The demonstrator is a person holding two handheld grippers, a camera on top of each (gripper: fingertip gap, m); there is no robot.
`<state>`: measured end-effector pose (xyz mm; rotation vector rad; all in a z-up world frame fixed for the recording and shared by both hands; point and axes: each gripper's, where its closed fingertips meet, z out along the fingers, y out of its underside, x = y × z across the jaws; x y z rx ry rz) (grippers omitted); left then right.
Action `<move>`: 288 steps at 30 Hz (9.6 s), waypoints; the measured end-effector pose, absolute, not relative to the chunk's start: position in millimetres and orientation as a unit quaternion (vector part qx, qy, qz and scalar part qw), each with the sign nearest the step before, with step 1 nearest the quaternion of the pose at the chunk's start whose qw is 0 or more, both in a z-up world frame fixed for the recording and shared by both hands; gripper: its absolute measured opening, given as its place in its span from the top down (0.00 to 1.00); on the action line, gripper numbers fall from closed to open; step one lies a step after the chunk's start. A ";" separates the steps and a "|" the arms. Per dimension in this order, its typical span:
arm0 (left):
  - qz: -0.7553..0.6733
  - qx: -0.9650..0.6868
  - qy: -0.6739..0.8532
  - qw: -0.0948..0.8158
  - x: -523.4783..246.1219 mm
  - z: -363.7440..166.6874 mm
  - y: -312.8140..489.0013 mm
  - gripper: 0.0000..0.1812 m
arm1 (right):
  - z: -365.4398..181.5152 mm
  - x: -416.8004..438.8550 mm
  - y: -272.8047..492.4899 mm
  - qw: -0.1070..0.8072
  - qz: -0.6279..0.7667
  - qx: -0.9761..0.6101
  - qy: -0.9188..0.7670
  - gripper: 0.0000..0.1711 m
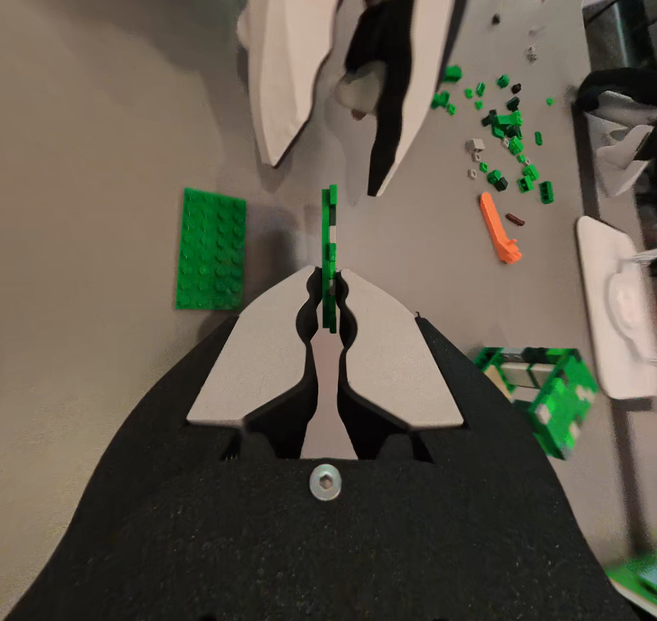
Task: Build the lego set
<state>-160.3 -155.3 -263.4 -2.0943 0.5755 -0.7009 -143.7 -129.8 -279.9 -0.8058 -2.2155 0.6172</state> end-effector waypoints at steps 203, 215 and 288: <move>-0.167 -0.816 0.215 0.510 -155.1 -268.7 -183.8 0.97 | -264.1 -157.3 -180.3 0.194 0.424 -0.238 -0.852 0.90; -0.161 -0.816 0.216 0.512 -152.7 -268.8 -183.0 0.97 | -258.5 -157.2 -183.0 0.232 0.429 -0.209 -0.848 0.92; -0.158 -0.793 0.219 0.546 -150.1 -255.4 -175.0 0.97 | -275.6 -152.8 -182.3 0.205 0.426 -0.220 -0.853 0.83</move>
